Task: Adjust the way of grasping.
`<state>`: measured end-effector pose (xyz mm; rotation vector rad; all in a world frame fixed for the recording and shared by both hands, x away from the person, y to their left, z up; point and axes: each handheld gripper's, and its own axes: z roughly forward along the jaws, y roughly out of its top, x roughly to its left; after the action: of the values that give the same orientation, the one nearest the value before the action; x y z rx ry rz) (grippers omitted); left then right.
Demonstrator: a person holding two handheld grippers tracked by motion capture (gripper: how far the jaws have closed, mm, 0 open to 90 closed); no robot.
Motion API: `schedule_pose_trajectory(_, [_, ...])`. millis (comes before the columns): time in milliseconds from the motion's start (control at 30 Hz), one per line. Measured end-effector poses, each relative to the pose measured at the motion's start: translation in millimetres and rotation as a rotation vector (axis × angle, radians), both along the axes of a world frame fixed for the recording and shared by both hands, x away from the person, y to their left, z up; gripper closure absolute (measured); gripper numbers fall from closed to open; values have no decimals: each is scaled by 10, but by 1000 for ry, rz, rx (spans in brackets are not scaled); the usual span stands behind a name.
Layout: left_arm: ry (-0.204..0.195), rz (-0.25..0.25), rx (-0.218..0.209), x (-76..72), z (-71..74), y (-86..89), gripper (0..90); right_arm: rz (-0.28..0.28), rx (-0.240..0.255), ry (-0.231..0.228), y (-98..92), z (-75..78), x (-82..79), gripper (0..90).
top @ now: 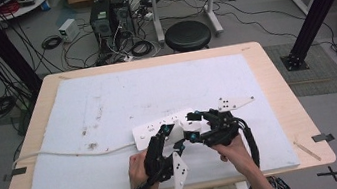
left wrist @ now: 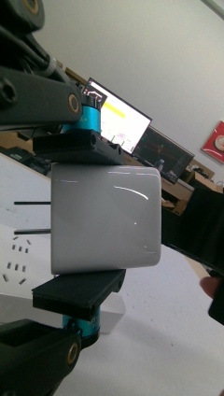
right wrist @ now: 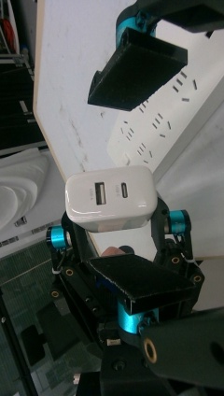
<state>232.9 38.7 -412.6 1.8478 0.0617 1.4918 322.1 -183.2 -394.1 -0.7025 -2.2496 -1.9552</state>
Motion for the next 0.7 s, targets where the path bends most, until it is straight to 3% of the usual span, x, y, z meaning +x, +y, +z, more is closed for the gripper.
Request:
schedule_pose_trajectory(67, [5,-14,-1,-5,8,-21,424,14,-1,8,14,-12,9,242])
schedule_pose_trajectory(367, [7,-35,-16,-15,17,-52,424,50,7,17,63,-43,20,276])
schedule_pose_trajectory(700, [7,-58,-22,-26,30,-62,424,86,32,4,66,-59,31,388])
